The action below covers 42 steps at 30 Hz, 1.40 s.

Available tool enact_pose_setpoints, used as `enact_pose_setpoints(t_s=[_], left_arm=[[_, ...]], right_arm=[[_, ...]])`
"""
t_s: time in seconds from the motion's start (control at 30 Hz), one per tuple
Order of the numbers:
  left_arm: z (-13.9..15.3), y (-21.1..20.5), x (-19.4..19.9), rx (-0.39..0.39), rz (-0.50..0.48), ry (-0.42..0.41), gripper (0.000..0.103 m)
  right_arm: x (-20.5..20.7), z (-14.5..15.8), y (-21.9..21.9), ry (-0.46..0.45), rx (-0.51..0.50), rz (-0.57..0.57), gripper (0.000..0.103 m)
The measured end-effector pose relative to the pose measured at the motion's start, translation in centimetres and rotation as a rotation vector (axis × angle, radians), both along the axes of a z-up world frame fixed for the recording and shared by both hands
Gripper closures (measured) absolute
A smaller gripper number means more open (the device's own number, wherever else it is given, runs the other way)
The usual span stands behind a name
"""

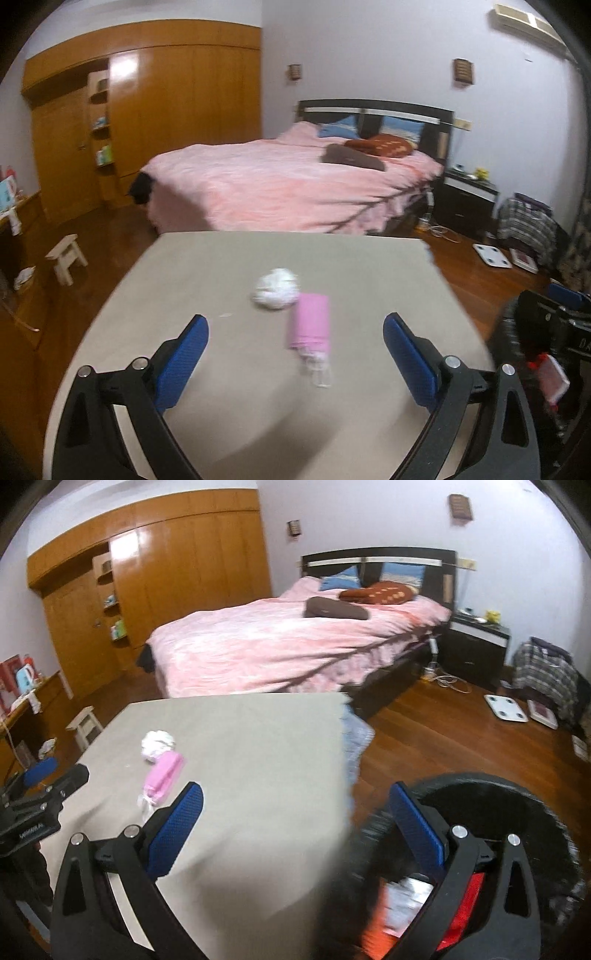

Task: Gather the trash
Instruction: 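Return to the table and grasp the pink mask with the right tool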

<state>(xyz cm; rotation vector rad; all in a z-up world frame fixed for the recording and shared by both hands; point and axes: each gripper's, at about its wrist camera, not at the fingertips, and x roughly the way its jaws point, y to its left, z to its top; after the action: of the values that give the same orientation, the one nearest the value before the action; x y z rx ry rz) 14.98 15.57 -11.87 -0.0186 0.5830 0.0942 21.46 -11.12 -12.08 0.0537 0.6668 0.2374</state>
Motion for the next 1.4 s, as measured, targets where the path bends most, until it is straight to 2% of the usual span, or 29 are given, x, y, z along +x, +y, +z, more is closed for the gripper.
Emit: enact_pose_setpoints(t_s=[0.3,0.57,0.9,0.97,1.0,1.03,1.2,1.27,1.3,1.4], left_arm=[[-2.6,6.3,1.3,0.006,0.086,0.022,0.009],[-4.5,10.5,1.2,-0.014,0.144,0.052,0.009],[-5.5,13.4,0.7,-0.036,0.187,0.055,0.009],[-5.7,13.7,0.5,-0.046,0.192,0.055,0.009],[-5.7,13.7,0.5,-0.049,0.193,0.054,0.009],[-5.8,13.8,0.5,-0.053,0.194,0.054,0.009],[-5.9,13.9,0.6,-0.061,0.2,0.053,0.009],[-5.9,14.0,0.5,-0.065,0.202,0.052,0.009],[-5.9,13.9,0.5,-0.065,0.202,0.053,0.009],[-5.9,13.9,0.6,-0.064,0.2,0.055,0.009]], right_arm=[[5.3,-3.1,9.1,0.059,0.0,0.076,0.005],[7.4,-5.8,15.5,0.096,-0.029,0.136,0.005],[8.4,-8.0,19.8,0.164,-0.08,0.16,0.006],[8.5,-8.3,20.0,0.171,-0.084,0.166,0.014],[8.5,-8.5,20.3,0.185,-0.094,0.178,0.023],[8.6,-8.7,20.5,0.196,-0.096,0.182,0.028],[8.5,-9.4,20.7,0.233,-0.082,0.193,0.041],[8.4,-9.4,20.9,0.231,-0.086,0.202,0.05],[8.3,-9.4,21.0,0.234,-0.084,0.212,0.06],[8.3,-9.5,20.8,0.237,-0.074,0.211,0.074]])
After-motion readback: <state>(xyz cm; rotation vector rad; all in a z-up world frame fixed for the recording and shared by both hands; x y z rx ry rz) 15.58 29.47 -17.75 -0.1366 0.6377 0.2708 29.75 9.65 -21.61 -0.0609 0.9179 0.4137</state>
